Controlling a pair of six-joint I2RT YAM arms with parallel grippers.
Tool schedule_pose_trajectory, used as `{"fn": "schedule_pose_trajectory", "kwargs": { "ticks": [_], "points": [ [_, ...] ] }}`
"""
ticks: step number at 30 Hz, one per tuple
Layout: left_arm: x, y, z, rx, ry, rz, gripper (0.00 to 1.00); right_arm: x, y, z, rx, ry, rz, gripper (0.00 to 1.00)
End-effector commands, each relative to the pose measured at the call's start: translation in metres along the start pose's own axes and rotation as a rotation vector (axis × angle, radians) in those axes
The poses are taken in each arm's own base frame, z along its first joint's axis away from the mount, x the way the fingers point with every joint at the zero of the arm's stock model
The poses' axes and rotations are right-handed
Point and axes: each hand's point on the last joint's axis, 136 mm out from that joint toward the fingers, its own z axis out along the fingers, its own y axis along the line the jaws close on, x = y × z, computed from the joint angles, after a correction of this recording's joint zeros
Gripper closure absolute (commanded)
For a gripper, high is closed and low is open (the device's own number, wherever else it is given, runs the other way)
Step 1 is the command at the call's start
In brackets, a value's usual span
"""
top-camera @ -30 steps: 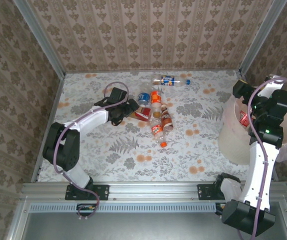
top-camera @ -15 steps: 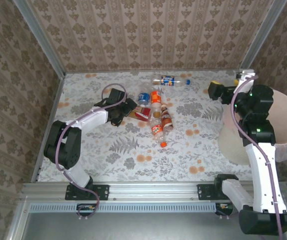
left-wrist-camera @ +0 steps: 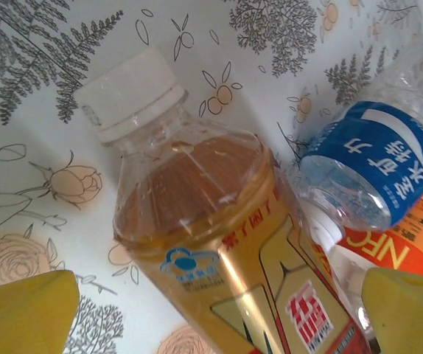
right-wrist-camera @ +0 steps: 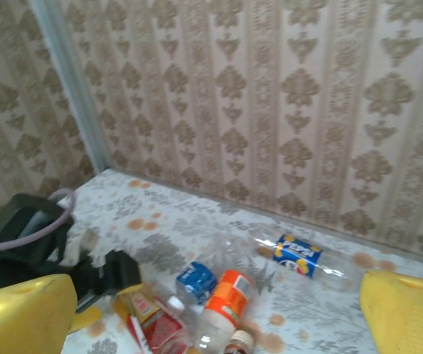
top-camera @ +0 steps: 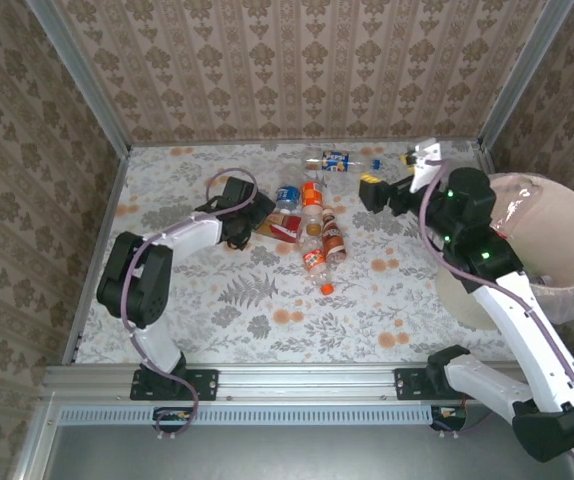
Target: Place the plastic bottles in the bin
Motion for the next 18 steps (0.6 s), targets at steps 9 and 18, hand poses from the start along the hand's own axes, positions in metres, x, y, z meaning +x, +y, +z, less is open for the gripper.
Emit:
{"fn": "schedule_pose_trajectory", "kwargs": {
  "ticks": [9, 18],
  "points": [
    [-0.014, 0.001, 0.026, -0.050, -0.040, -0.130, 0.00, 0.044, 0.030, 0.022, -0.048, 0.075, -0.047, 0.00],
    [-0.019, 0.000, 0.040, -0.076, -0.072, -0.122, 0.05, 0.051, 0.032, 0.022, -0.053, 0.084, -0.042, 0.00]
  ]
}}
